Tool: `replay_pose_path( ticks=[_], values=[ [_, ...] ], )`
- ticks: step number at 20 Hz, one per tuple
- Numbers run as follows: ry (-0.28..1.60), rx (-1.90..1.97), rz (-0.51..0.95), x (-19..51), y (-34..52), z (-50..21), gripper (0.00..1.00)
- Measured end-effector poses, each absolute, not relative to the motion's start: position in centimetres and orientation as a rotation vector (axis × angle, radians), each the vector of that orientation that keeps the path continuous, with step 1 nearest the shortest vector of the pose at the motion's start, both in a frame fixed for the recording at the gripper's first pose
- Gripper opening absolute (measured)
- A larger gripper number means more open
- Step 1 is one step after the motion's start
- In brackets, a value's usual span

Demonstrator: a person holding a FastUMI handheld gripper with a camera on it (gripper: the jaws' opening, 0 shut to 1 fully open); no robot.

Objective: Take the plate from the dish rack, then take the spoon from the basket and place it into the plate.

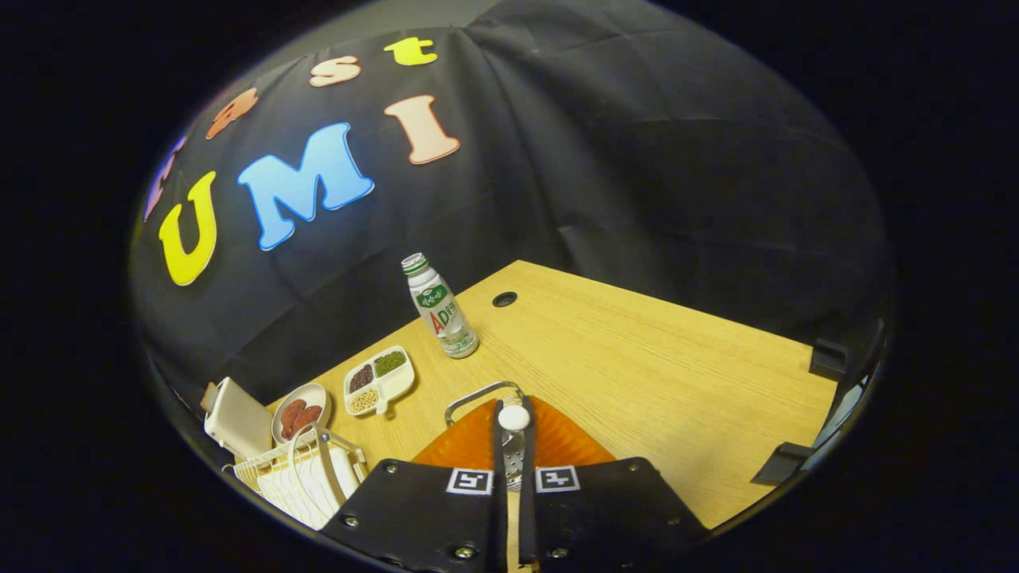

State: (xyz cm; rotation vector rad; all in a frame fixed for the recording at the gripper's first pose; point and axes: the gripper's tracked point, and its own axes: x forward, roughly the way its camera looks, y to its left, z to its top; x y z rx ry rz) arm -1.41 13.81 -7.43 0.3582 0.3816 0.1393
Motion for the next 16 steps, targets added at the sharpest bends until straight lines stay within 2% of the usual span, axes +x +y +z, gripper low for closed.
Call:
replay_pose_path(
  ticks=[9, 16],
  values=[
    [0.295, 0.064, 0.103, -3.1, 14.3, -1.9, 0.05],
    [0.224, 0.021, 0.105, -6.1, 14.5, 2.3, 0.05]
  ],
)
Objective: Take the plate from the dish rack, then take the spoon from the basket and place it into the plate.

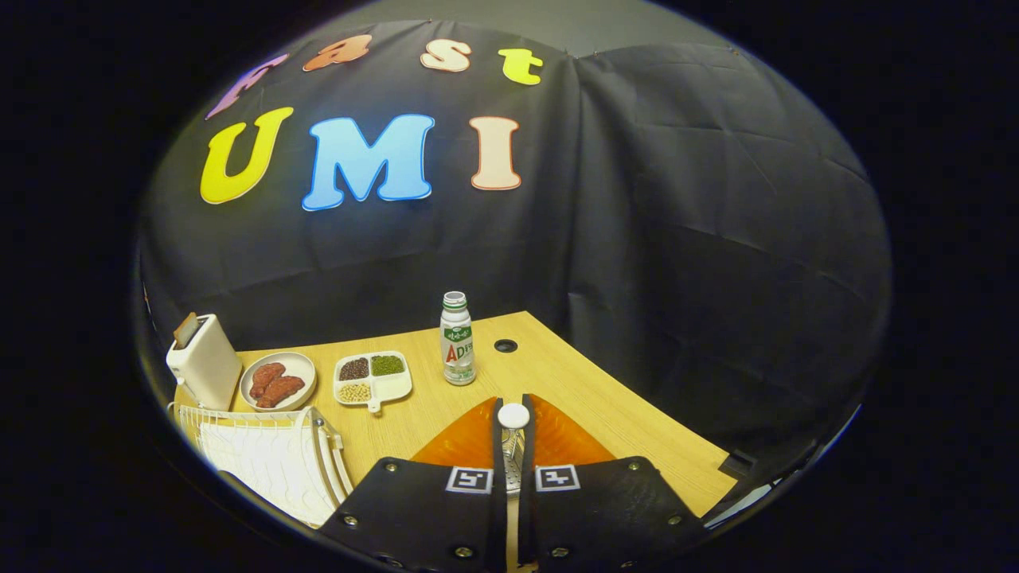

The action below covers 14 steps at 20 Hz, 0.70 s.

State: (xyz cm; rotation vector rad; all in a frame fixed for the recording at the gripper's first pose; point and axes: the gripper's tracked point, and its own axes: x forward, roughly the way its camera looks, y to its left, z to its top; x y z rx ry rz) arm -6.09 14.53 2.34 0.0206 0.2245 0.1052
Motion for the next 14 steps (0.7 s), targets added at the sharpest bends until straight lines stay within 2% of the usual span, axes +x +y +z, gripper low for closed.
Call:
replay_pose_path(
  ticks=[7, 14],
  values=[
    [0.193, 0.002, 0.211, -10.6, 18.1, 3.8, 0.05],
    [0.192, -0.014, 0.415, -17.4, 24.4, 4.3, 0.05]
  ],
)
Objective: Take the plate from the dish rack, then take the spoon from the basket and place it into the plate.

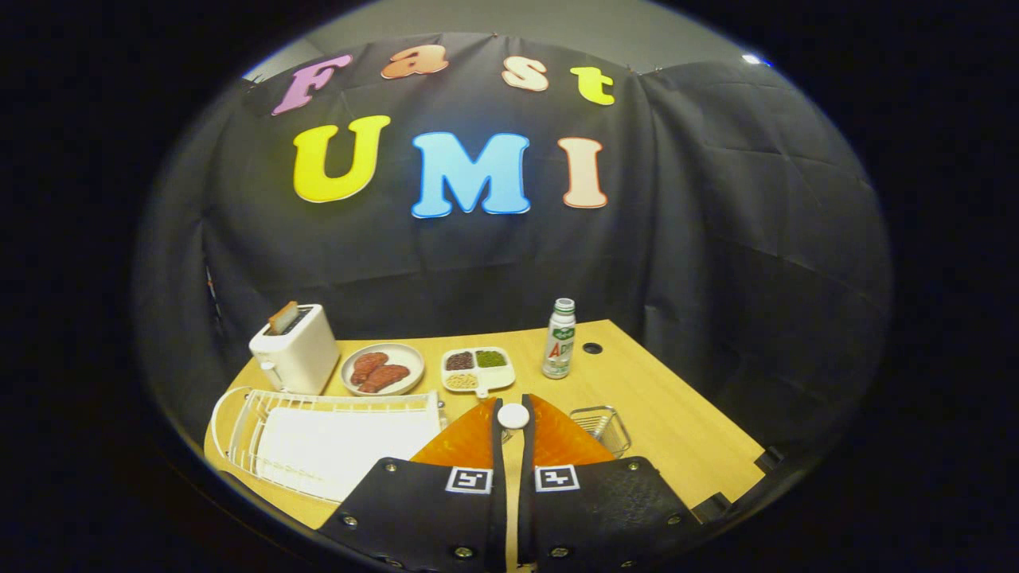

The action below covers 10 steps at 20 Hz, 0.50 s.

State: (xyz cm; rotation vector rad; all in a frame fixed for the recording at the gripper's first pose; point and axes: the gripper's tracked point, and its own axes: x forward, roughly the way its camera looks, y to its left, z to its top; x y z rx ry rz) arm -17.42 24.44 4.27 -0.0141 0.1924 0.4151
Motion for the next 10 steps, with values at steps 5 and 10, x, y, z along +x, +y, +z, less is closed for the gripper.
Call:
replay_pose_path(
  ticks=[5, 10],
  values=[
    [0.212, -0.052, 0.551, -23.4, 28.3, 2.8, 0.05],
    [0.225, -0.092, 0.645, -28.3, 29.8, 1.3, 0.05]
  ],
)
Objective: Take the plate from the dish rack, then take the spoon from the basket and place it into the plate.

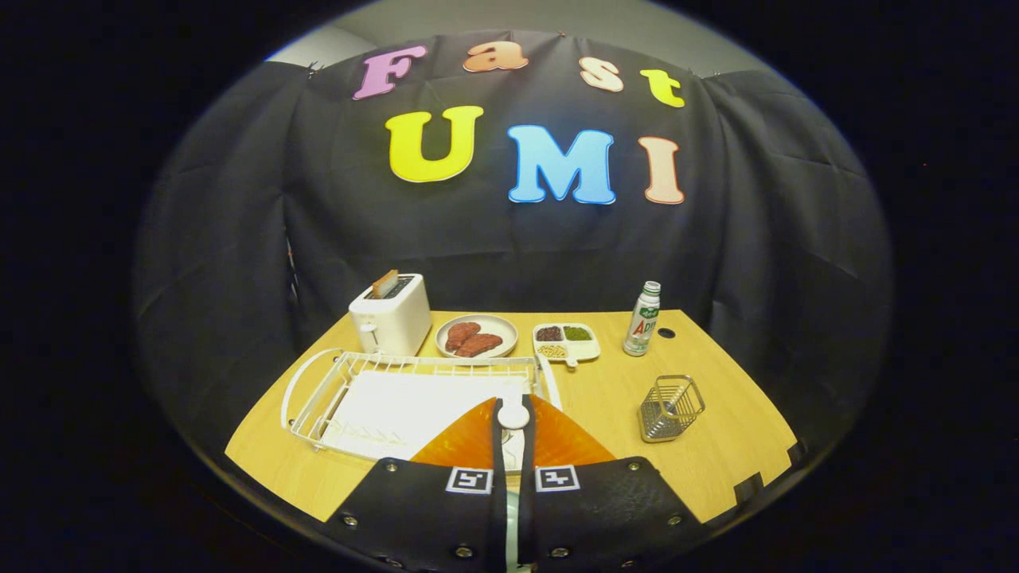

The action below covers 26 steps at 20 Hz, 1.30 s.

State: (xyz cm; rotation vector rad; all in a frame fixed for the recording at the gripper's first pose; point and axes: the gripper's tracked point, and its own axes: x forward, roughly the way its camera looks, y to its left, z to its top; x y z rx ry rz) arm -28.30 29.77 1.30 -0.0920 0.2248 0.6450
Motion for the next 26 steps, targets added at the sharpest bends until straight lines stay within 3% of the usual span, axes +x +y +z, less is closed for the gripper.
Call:
replay_pose_path(
  ticks=[9, 26],
  values=[
    [0.304, -0.18, 0.769, -34.3, 30.9, -3.2, 0.05],
    [0.484, -0.262, 0.917, -37.5, 32.1, -9.9, 0.08]
  ],
)
